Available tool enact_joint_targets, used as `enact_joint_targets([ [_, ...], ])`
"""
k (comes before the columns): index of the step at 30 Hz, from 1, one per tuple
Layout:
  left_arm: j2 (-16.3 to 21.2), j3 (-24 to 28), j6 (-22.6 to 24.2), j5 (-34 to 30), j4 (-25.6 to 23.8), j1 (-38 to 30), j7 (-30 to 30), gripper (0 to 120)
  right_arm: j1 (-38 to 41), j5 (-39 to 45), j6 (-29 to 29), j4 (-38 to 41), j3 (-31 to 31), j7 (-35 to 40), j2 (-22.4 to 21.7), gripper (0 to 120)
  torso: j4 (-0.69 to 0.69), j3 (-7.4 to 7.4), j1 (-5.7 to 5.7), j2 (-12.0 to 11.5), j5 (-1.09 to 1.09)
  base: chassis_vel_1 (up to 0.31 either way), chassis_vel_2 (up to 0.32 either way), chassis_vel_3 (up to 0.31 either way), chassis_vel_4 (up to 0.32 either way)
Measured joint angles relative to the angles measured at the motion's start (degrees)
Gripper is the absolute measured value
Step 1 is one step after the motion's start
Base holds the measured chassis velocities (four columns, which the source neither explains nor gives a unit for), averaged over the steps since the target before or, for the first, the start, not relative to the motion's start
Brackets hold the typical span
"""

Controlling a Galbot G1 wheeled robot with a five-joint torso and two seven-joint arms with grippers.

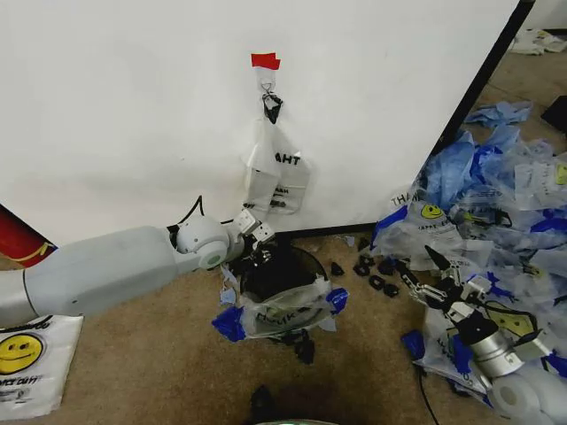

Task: Pick up the garbage bag from the wall and place it over the trash bin.

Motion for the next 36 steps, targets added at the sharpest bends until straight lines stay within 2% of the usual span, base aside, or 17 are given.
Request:
enact_joint_targets([
  [6, 0.5, -0.3, 0.0, -0.9, -0.5, 1.3, -1.1, 3, 0.3, 0.0, 0.0, -0.2, -0.2, 0.0, -0.4, 100, 0.00, -0.01, -0.01, 0.0, 0.01, 0.000, 0.000, 0.000, 0.000],
  [8, 0.9, -1.1, 0.4, -3.5, -1.6, 2.5, -3.5, 3, 0.6, 0.1, 0.0, -0.4, -0.4, 0.0, -0.5, 100, -0.01, -0.01, -0.01, 0.0, -0.01, 0.000, 0.000, 0.000, 0.000],
  [11, 2.2, -6.1, 0.9, -13.7, -5.9, 6.9, -13.8, 3, 1.5, 0.3, 0.0, -0.9, -0.9, 0.0, -0.7, 100, 0.00, 0.00, 0.00, 0.0, -0.02, 0.000, 0.000, 0.000, 0.000],
  [12, 2.2, -6.1, 0.9, -13.7, -5.9, 6.9, -13.8, 3, 1.5, 0.3, 0.0, -0.9, -0.9, 0.0, -0.7, 100, 0.00, 0.00, 0.00, 0.0, -0.02, 0.000, 0.000, 0.000, 0.000],
  [15, 3.1, -9.9, 0.8, -19.3, -8.9, 9.6, -18.2, 3, 2.0, 0.4, 0.0, -1.1, -1.2, 0.0, -0.8, 100, -0.01, 0.02, 0.00, 0.0, -0.03, 0.000, 0.000, 0.000, 0.000],
  [18, 4.7, -15.3, -0.4, -27.0, -13.5, 12.2, -23.5, 3, 2.3, 0.9, 0.0, -1.3, -1.3, 0.0, -0.9, 100, 0.00, 0.01, 0.00, 0.0, 0.00, 0.000, 0.000, 0.000, 0.000],
  [20, 4.8, -15.8, -0.5, -27.6, -13.9, 12.4, -23.9, 3, 2.3, 0.9, 0.0, -1.3, -1.3, 0.0, -1.0, 100, 0.00, 0.01, 0.00, 0.0, 0.00, 0.000, 0.000, 0.000, 0.000],
  [21, 5.4, -18.3, -1.2, -30.7, -15.4, 13.6, -26.4, 3, 2.4, 1.0, 0.0, -1.5, -1.3, 0.0, -1.2, 100, -0.03, 0.02, 0.01, 0.0, -0.01, 0.000, 0.000, 0.000, 0.000],
  [24, 6.0, -26.0, -3.6, -36.7, -18.5, 17.6, -32.5, 3, 2.9, 1.3, -0.1, -1.7, -1.4, -0.2, -1.5, 100, 0.00, 0.00, 0.00, 0.0, 0.01, 0.000, 0.000, 0.000, 0.000],
  [30, 6.6, -33.2, -6.7, -38.8, -20.4, 24.6, -38.2, 3, 3.2, 1.3, -0.1, -1.8, -1.9, -0.4, -1.5, 100, -0.01, 0.01, 0.00, 0.0, -0.01, 0.000, 0.000, 0.000, 0.000],
  [32, 8.1, -37.9, -8.3, -40.0, -21.9, 29.7, -40.9, 3, 3.5, 1.3, -0.1, -2.1, -2.4, -0.4, -1.4, 100, -0.02, 0.01, 0.00, 0.0, -0.03, 0.000, 0.000, 0.000, 0.000],
  [34, 8.3, -38.5, -8.5, -40.1, -22.1, 30.3, -41.1, 3, 3.5, 1.3, -0.1, -2.1, -2.5, -0.4, -1.4, 100, -0.02, 0.01, 0.00, 0.0, -0.02, 0.000, 0.000, 0.000, 0.000],
  [36, 9.8, -43.1, -9.6, -40.4, -23.2, 34.9, -42.4, 3, 3.7, 1.3, -0.1, -2.3, -2.8, -0.4, -1.4, 100, 0.00, 0.01, 0.00, 0.0, -0.01, 0.000, 0.000, 0.000, 0.000],
])
